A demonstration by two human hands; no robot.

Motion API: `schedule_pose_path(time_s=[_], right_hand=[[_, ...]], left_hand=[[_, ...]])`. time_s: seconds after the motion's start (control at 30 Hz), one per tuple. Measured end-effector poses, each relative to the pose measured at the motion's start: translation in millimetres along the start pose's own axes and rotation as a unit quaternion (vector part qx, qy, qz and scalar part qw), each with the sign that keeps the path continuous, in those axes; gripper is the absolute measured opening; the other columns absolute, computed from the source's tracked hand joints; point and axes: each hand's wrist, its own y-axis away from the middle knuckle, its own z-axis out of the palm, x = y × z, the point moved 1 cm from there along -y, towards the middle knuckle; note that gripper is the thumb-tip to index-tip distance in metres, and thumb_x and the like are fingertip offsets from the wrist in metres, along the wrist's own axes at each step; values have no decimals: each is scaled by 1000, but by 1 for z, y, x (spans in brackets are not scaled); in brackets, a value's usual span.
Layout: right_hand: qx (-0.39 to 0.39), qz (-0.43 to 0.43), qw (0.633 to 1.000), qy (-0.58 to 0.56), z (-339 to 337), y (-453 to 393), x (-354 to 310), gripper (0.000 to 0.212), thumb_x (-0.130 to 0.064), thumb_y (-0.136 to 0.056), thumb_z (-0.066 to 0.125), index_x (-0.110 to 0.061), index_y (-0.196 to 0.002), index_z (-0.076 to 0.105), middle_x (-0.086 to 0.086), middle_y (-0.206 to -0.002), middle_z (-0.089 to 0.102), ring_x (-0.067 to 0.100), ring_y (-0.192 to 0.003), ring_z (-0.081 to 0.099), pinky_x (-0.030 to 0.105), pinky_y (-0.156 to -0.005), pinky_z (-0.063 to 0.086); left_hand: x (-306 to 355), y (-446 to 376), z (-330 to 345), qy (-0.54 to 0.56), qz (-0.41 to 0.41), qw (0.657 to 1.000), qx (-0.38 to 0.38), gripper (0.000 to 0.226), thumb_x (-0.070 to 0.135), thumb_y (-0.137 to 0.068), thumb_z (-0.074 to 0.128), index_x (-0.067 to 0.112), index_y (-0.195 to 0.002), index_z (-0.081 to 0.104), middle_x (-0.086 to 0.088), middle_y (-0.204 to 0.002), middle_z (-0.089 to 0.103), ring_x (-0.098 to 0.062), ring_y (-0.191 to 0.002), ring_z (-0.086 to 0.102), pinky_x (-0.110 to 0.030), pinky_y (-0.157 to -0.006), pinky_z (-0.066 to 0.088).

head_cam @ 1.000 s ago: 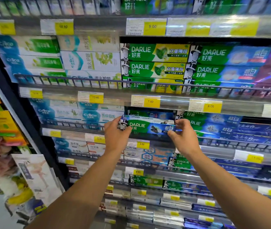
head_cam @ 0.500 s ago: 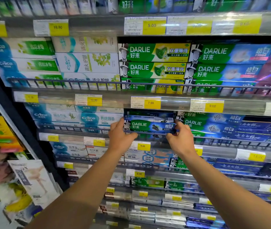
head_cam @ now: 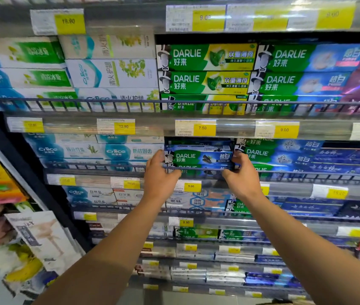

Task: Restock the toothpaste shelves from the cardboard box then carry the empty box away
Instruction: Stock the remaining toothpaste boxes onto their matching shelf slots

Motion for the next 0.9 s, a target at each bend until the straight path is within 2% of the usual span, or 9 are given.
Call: schedule_pose_path(time_s=[0.13, 0.2, 0.27, 0.33, 0.4, 0.53, 0.6, 0.8, 0.9], right_hand=[[-2, 7, 1000, -3, 0, 7, -2, 57, -9, -93, 60, -15, -145, 37, 2, -138, 49, 14, -101, 48, 26, -83, 40], [1, 12, 1000, -16, 1, 9, -1, 55, -9, -93, 60, -16, -144, 39, 2, -138, 50, 15, -105, 49, 26, -86, 40], [3, 18, 1000, -25, 2, 10, 1, 57, -11, -92, 61, -18, -144, 39, 1, -141, 48, 19, -117, 50, 29, -93, 41], [0, 28, 999, -25, 3, 9, 3, 59, -13, -91, 62, -19, -145, 37, -1, -143, 46, 22, -125, 48, 31, -97, 41], [-1, 37, 999, -26, 3, 7, 4, 62, -15, -90, 63, -19, -146, 37, -2, -142, 46, 22, -125, 49, 33, -100, 42], [16, 43, 998, -31, 4, 7, 6, 57, -16, -88, 64, -21, -141, 42, -8, -129, 51, 27, -114, 59, 48, -101, 47], [22, 42, 998, -32, 4, 8, 8, 55, -14, -88, 63, -20, -140, 43, -9, -124, 52, 27, -111, 61, 48, -100, 48], [21, 37, 999, -16, 5, 8, 9, 57, -16, -88, 64, -21, -140, 42, -3, -135, 52, 28, -114, 60, 49, -100, 48], [31, 28, 999, -6, 3, 8, 7, 55, -15, -89, 64, -19, -139, 43, -2, -134, 51, 22, -115, 57, 42, -102, 47]], left_hand=[[-2, 1, 0, -2, -2, 1000, -30, 80, 27, -81, 66, 28, -151, 28, 1, -148, 41, -29, -122, 53, -50, -103, 44], [-3, 1, -1, -1, -6, 999, -44, 79, 26, -81, 67, 29, -151, 29, -1, -147, 42, -25, -121, 54, -44, -102, 45], [-3, -2, -3, 14, -10, 999, -50, 76, 20, -85, 66, 26, -151, 29, 4, -146, 43, -13, -108, 56, -30, -92, 43], [-2, -5, -5, 26, -15, 998, -58, 75, 18, -86, 66, 24, -151, 28, 8, -145, 42, -8, -99, 53, -27, -85, 39], [0, -9, -6, 26, -15, 997, -65, 76, 20, -86, 67, 23, -151, 28, 7, -145, 42, -7, -97, 52, -28, -85, 39], [5, -12, -7, 16, -3, 997, -79, 73, 22, -85, 68, 20, -149, 32, 1, -148, 36, 3, -84, 49, -28, -87, 35], [4, -13, -7, 16, 0, 997, -79, 72, 22, -85, 68, 20, -148, 34, 1, -147, 38, 5, -84, 48, -28, -87, 35], [1, -16, -10, 32, -7, 997, -71, 65, 22, -85, 67, 20, -144, 41, 2, -139, 48, 2, -89, 54, -29, -85, 39], [4, -13, -12, 28, -2, 999, -42, 56, 22, -84, 67, 21, -135, 46, 0, -135, 49, -14, -103, 58, -35, -91, 45]])
